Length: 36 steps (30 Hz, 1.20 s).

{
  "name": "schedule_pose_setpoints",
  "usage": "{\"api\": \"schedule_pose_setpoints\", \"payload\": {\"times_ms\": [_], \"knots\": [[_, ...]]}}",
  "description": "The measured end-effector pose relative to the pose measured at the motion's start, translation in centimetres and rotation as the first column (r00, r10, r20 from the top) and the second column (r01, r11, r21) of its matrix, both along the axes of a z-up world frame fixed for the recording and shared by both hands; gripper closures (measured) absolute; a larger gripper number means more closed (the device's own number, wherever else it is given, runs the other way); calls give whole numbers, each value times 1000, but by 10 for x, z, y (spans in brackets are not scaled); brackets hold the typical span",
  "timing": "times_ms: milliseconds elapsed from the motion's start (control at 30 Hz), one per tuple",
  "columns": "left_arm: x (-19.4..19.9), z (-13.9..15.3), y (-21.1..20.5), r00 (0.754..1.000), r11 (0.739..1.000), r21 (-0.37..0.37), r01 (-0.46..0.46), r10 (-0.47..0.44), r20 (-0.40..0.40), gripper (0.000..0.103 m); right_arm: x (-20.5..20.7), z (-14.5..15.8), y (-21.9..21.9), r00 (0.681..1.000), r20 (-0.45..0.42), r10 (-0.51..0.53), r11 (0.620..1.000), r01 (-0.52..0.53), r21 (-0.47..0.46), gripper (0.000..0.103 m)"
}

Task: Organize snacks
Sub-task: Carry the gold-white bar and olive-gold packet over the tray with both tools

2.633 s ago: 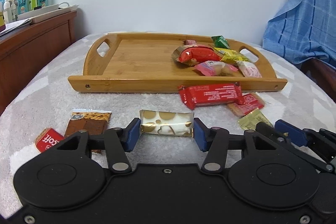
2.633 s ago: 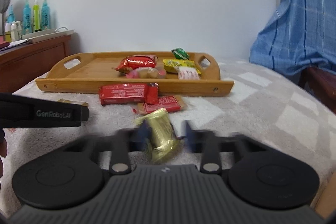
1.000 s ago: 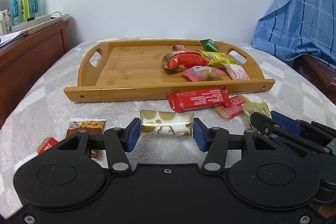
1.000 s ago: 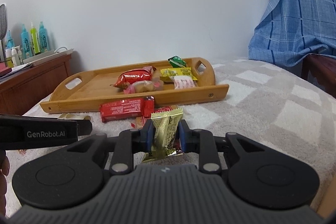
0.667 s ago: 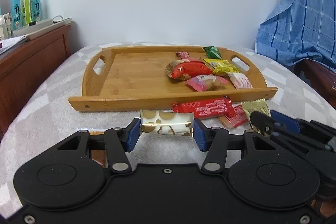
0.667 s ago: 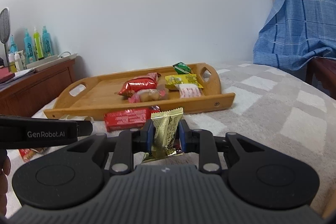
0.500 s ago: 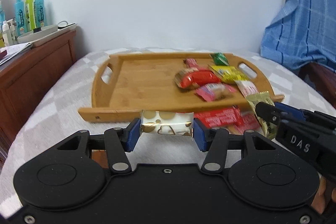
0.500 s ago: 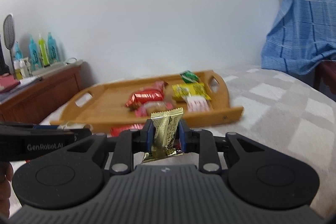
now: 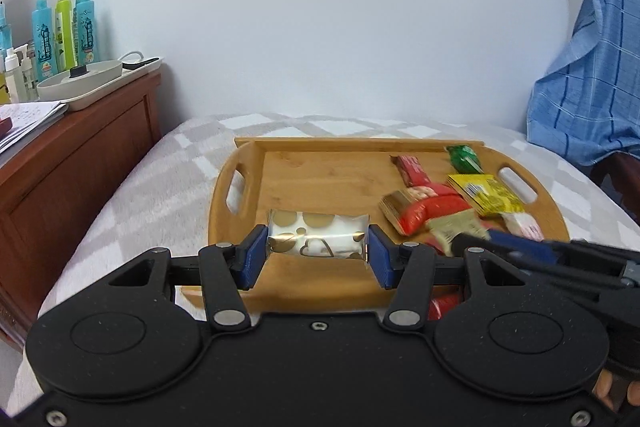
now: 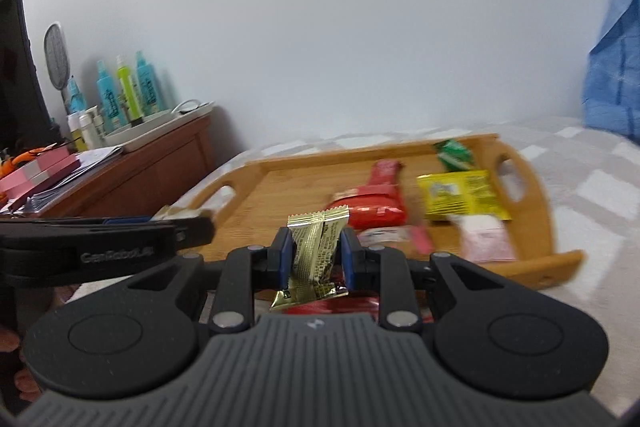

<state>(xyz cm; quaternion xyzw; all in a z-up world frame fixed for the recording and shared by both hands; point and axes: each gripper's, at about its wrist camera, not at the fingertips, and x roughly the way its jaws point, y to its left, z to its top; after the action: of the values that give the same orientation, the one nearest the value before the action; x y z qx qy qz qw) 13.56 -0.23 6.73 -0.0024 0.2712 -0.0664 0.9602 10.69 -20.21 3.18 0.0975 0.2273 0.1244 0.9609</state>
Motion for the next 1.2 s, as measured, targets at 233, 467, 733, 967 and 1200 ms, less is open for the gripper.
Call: {"api": "schedule_pose_setpoints", "payload": {"times_ms": [233, 467, 733, 967, 1200], "knots": [[33, -6, 16, 999, 999, -34, -24, 23, -36, 52, 34, -2, 23, 998, 3, 62, 997, -62, -46, 74], [45, -19, 22, 998, 999, -25, -24, 23, -60, 52, 56, -12, 24, 998, -19, 61, 998, -62, -10, 73], [52, -30, 18, 997, 1000, -28, 0, -2, -74, 52, 68, -26, 12, 996, -76, 49, 997, -44, 60, 71], [57, -40, 13, 995, 1000, -16, -2, 0, -100, 51, 70, -30, 11, 995, -84, 51, 996, -44, 82, 68], [59, -44, 13, 993, 1000, -22, -15, 12, -120, 49, 71, -30, 11, 995, -82, 50, 994, -42, 96, 62]]}}
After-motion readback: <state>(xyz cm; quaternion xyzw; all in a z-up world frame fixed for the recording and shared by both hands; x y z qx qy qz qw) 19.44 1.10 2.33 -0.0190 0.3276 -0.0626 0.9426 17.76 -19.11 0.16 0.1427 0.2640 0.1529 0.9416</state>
